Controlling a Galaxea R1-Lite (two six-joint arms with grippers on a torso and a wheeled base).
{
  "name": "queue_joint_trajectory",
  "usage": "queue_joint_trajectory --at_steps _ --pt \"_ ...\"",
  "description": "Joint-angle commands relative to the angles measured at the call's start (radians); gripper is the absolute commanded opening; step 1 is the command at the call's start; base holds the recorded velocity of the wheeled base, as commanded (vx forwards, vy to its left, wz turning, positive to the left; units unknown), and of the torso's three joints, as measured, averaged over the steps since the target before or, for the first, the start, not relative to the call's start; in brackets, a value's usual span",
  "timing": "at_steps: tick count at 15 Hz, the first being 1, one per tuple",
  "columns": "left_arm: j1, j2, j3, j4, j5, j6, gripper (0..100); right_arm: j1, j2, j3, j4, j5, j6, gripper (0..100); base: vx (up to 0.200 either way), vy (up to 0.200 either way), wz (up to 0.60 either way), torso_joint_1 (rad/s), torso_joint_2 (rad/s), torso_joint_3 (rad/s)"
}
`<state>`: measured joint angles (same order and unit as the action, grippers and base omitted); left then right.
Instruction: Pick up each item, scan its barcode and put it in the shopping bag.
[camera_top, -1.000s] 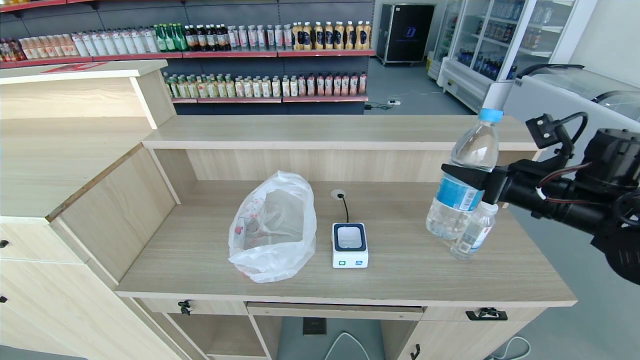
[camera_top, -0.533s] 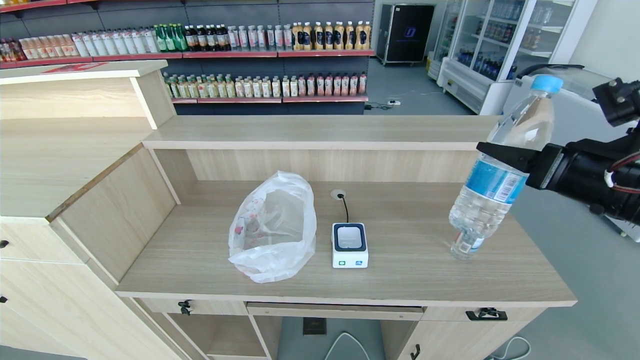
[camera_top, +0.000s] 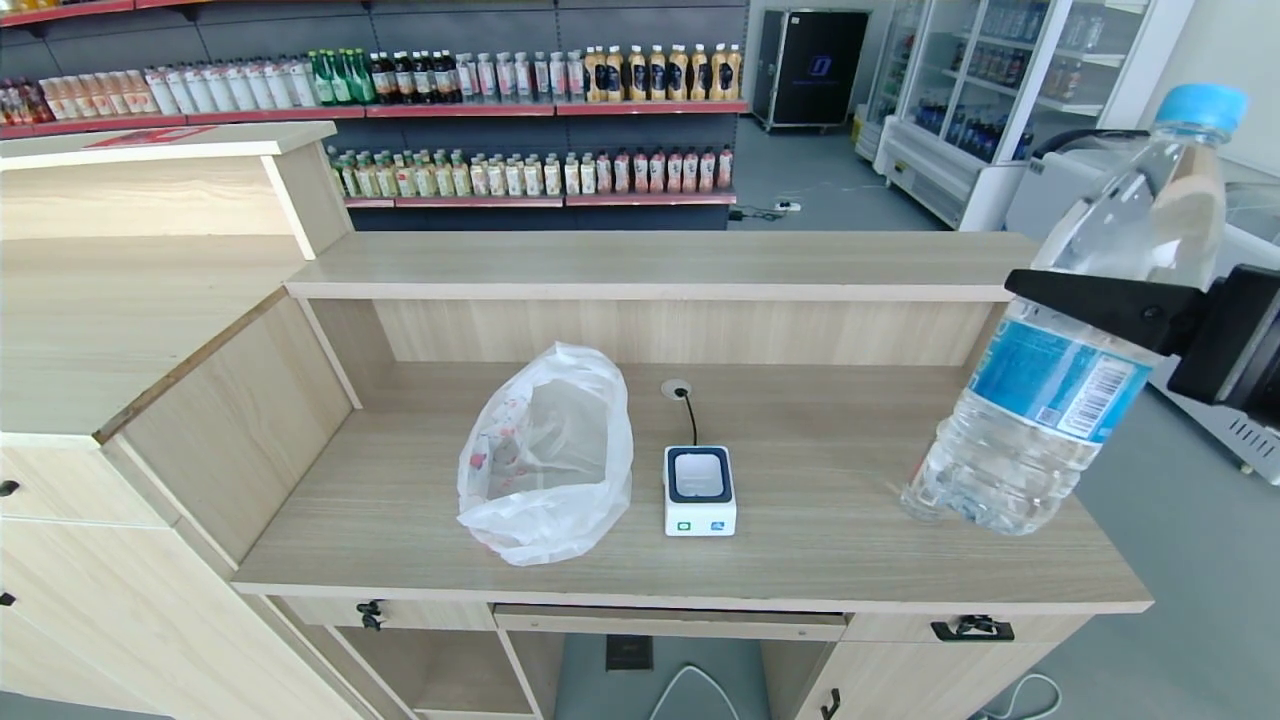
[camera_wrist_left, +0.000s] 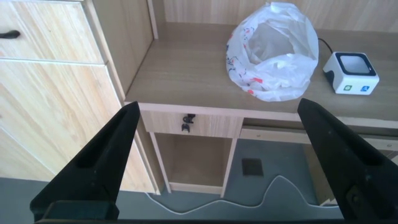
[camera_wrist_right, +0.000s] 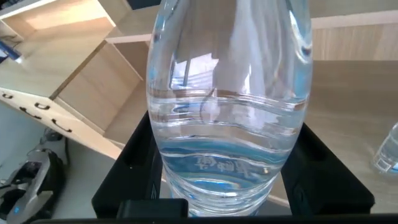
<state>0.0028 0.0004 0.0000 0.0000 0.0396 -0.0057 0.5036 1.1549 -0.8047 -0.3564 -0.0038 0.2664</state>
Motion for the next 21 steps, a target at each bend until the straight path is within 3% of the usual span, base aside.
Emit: queue_joint_trajectory --at_steps 1,7,14,21 --pt "0.000 0.000 0.000 0.000 0.000 0.000 100 0.096 -0.023 -0.004 0.016 -0.045 0.039 0 0.000 0.000 0.00 0.000 0.00 0.000" --pt "-0.001 0.000 0.000 0.000 0.000 0.000 100 0.297 0.008 -0.045 0.031 -0.097 0.145 0 0.000 0.000 0.00 0.000 0.00 0.000" --pt "0.000 0.000 0.000 0.000 0.000 0.000 100 0.497 -0.004 -0.067 0.033 -0.096 0.166 0 0.000 0.000 0.00 0.000 0.00 0.000" --pt "0.000 0.000 0.000 0.000 0.000 0.000 100 0.523 -0.041 -0.030 0.062 -0.056 0.166 0 0.000 0.000 0.00 0.000 0.00 0.000"
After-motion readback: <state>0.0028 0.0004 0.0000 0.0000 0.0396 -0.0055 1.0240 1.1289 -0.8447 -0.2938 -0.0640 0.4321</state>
